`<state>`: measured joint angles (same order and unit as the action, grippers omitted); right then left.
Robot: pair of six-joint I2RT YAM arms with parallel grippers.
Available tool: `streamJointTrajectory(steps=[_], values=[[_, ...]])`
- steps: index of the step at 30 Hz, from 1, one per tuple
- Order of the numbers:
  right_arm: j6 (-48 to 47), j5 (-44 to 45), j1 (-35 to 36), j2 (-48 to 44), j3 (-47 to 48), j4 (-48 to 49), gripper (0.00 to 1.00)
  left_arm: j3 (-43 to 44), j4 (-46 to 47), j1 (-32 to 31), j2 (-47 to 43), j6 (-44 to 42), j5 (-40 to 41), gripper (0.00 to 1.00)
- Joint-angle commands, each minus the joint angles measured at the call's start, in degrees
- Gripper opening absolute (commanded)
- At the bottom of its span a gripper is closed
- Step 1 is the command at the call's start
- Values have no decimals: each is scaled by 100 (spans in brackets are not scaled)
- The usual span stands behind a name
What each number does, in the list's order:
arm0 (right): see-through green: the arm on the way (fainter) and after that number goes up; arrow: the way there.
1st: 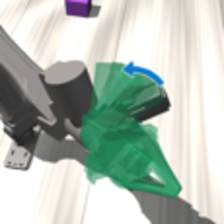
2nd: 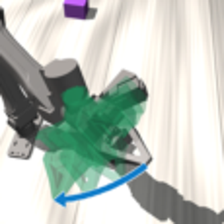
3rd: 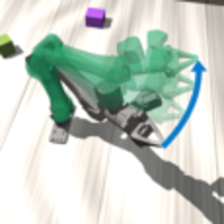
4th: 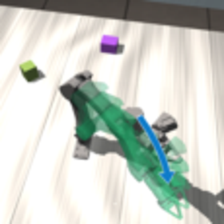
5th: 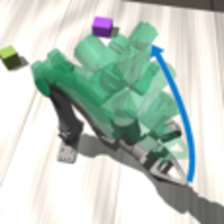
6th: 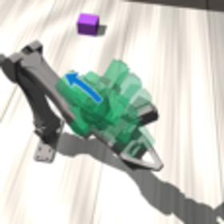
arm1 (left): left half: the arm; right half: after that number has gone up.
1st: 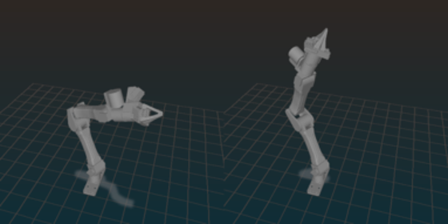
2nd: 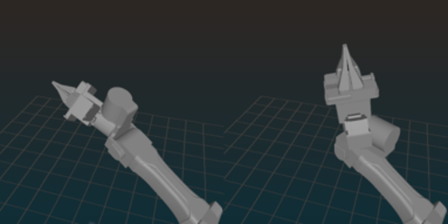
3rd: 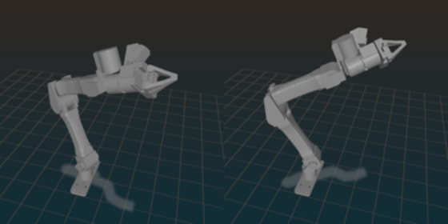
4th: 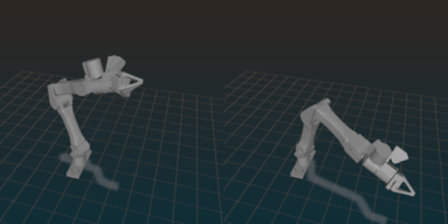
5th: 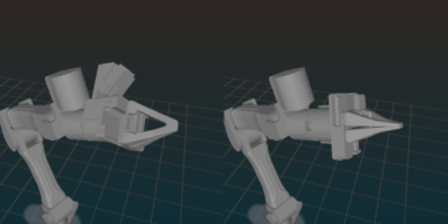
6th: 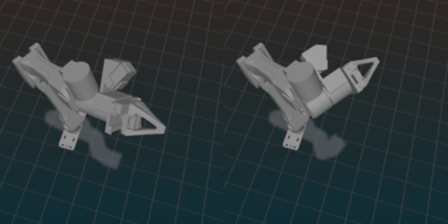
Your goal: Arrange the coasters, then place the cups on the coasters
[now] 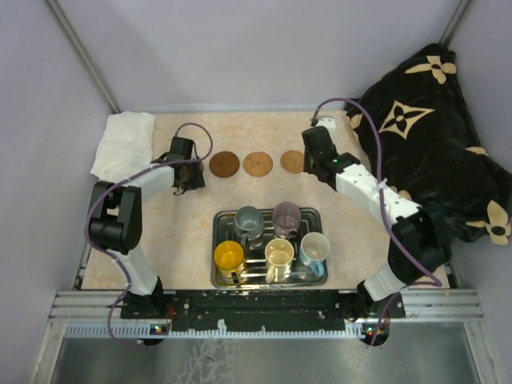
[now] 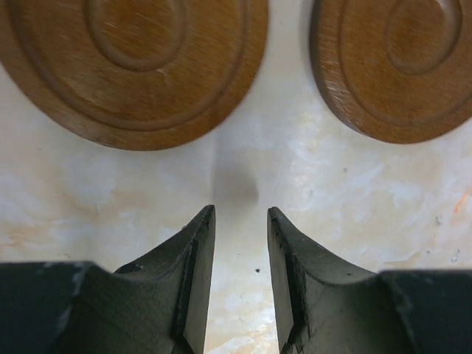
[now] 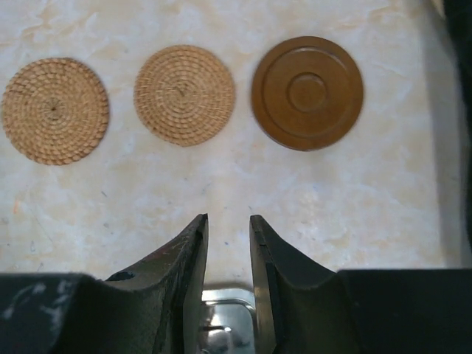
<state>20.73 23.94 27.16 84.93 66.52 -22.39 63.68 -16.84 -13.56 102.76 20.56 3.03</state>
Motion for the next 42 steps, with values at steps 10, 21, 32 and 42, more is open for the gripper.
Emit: streamJointTrajectory(steps=[10, 21, 32, 42], values=[[-497, -1114, 504, 2531, 2430, -107, 29, 470, 120, 802, 276, -72, 49, 42], [-774, -1695, 706, 4069, 3994, -434, 29, 588, 173, 965, 357, -122, -19, 42], [-922, -1916, 806, 4729, 4646, -577, 29, 656, 111, 1129, 183, -123, -63, 42], [-931, -1879, 835, 4952, 4702, -687, 29, 699, 152, 1213, 261, -139, -102, 42]])
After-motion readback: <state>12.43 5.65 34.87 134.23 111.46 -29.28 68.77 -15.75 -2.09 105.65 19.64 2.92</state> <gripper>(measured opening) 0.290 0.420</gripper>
